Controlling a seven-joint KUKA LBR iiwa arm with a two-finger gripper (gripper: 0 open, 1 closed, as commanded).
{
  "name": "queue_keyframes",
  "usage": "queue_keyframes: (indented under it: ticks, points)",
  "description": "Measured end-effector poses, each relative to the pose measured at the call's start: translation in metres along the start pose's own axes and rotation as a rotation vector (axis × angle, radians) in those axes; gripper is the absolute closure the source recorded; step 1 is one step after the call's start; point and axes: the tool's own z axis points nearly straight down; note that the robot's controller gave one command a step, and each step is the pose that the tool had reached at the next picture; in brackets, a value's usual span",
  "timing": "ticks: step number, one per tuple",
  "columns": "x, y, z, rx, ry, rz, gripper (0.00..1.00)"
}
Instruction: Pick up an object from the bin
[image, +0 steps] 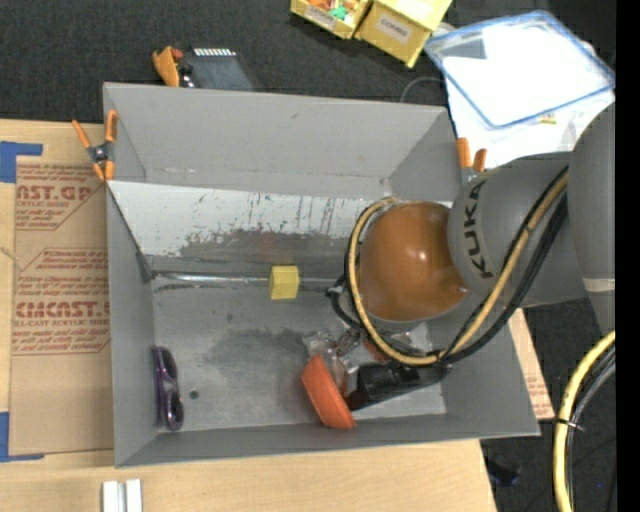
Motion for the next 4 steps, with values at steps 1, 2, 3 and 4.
queue_keyframes:
  ticks: [1,2,3,4]
  points:
    - [0.019,0.000,-0.072,-0.002,0.007,-0.040,1.00]
    - [0.014,0.018,-0.119,-0.002,-0.003,0.025,1.00]
    - [0.019,-0.013,-0.178,-0.003,0.001,-0.239,1.00]
    - [0.018,-0.010,-0.201,-0.001,-0.003,-0.324,1.00]
